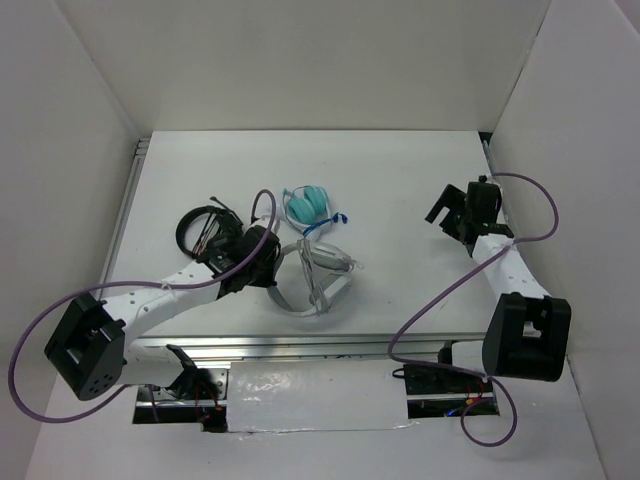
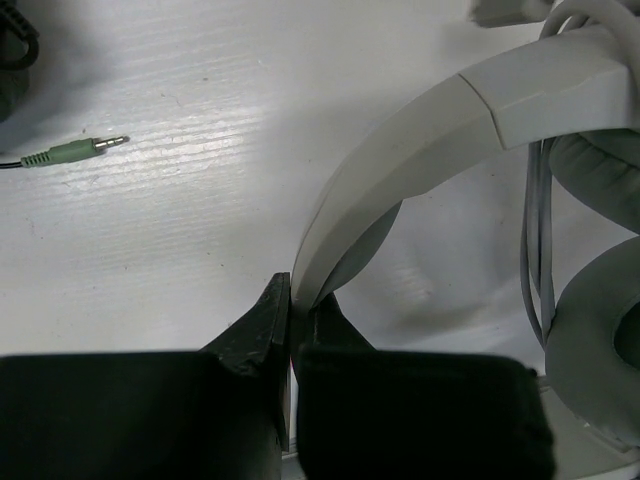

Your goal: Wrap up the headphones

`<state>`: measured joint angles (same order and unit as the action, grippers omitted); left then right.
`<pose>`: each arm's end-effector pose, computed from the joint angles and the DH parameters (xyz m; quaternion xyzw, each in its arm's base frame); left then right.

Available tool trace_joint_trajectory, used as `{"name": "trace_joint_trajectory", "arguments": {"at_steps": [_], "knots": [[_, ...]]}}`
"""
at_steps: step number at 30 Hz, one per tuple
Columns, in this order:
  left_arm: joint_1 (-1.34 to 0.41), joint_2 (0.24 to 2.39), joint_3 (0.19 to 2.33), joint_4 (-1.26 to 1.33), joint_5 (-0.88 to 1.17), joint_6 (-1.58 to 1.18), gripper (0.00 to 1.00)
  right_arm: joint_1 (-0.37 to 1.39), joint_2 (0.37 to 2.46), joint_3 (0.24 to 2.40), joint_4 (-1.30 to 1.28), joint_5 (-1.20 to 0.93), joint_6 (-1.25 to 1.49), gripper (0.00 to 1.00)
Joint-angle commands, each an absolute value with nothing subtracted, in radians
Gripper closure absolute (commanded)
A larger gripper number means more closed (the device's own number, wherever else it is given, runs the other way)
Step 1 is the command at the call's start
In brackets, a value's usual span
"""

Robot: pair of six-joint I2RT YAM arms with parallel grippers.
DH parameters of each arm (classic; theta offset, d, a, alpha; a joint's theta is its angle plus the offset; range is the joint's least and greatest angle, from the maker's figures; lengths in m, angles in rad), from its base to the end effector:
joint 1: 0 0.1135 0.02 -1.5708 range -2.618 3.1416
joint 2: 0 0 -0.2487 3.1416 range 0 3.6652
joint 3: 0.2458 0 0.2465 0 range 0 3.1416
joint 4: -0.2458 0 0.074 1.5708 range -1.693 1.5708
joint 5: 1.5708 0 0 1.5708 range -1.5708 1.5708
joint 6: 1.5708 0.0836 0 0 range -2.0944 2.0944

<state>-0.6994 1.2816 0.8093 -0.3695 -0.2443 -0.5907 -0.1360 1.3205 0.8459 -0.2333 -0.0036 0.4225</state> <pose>0.2369 -0.1729 0.1808 0.0070 0.9283 -0.1218 0.3512 0.3153 -0.0428 0.1961 0.2497 0.8734 0.0613 0.4137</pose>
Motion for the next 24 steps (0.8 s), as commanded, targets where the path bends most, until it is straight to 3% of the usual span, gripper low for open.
{"name": "trace_joint_trajectory", "arguments": {"at_steps": [1, 24], "knots": [[-0.707, 1.288, 0.798, -0.249, -0.238, -0.657, 1.00, -0.133, 1.270, 0.850, -0.270, 0.038, 0.434, 0.00], [-0.614, 1.266, 0.713, -0.342, -0.324, -0.819, 0.97, -0.095, 1.292, 0.871, -0.285, 0.049, 0.433, 0.00]]}}
